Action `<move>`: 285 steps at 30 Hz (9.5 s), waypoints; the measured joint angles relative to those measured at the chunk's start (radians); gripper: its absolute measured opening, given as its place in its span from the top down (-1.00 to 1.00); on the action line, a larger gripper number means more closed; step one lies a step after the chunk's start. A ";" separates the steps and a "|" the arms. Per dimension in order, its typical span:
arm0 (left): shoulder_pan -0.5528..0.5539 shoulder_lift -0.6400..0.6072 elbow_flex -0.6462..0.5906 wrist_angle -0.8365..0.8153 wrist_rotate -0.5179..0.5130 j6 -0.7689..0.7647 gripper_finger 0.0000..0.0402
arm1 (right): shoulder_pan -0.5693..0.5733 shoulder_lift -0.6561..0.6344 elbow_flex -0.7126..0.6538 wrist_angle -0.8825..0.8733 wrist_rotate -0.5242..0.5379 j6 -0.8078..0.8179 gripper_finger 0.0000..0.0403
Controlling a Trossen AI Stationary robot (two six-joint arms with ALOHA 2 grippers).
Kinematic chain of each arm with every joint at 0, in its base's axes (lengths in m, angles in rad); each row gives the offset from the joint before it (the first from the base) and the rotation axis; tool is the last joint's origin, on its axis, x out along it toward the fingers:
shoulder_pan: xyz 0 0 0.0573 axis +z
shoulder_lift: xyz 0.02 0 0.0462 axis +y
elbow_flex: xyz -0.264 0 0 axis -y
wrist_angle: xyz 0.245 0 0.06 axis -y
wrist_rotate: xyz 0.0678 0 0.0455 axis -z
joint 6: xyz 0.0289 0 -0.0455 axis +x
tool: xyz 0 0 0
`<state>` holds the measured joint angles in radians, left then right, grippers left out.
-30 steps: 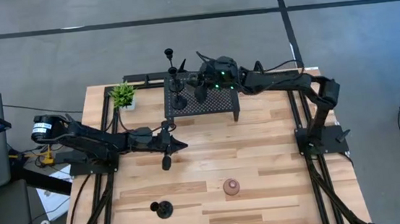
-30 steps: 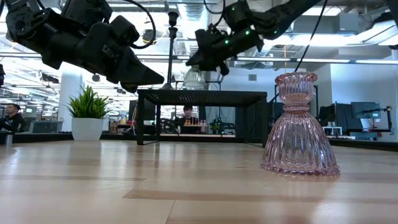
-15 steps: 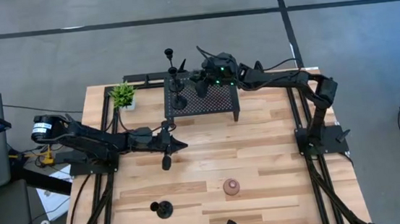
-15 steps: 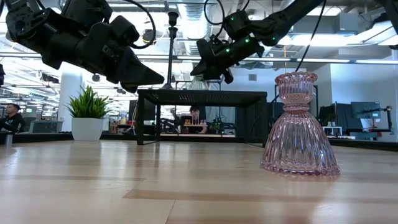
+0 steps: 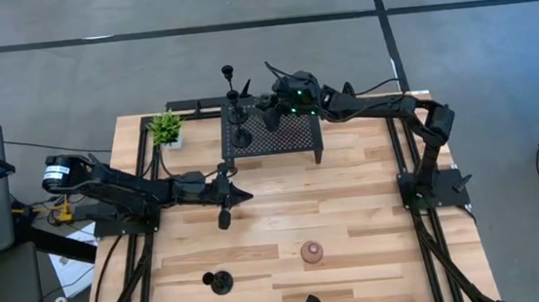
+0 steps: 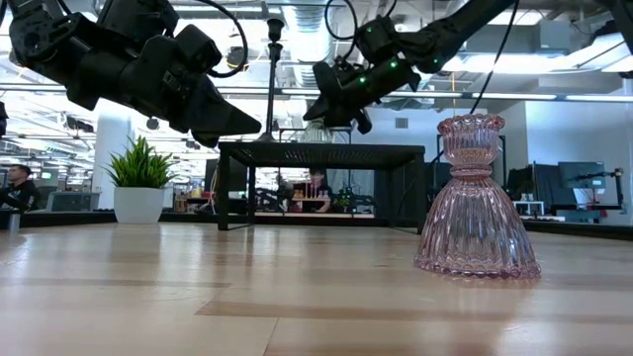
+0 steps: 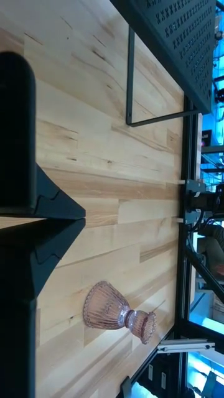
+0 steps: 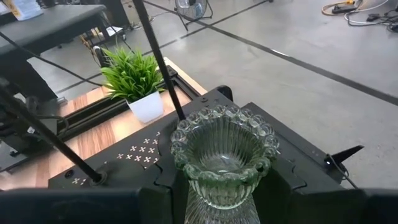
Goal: Pick & Place candle stick holders
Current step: Put the green glass candle holder on the shelf, then put the pink glass candle holder on the shelf
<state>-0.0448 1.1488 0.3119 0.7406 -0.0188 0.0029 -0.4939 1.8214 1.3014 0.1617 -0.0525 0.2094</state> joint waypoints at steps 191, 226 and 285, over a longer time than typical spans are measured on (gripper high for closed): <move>0.000 0.000 0.000 -0.008 0.000 0.019 0.96 | 0.763 -0.761 -1.205 0.454 -0.025 -0.084 0.02; 0.000 0.000 0.000 -0.008 0.000 0.019 0.96 | 0.852 -0.245 -0.940 0.444 -0.028 -0.070 -0.17; 0.000 0.000 0.000 -0.008 0.000 0.019 0.96 | 0.906 -0.067 -0.746 0.502 0.023 0.001 -0.50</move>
<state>-0.0444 1.1488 0.3119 0.7330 -0.0189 0.0216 0.4118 1.7545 0.5553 0.6634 -0.0292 0.2108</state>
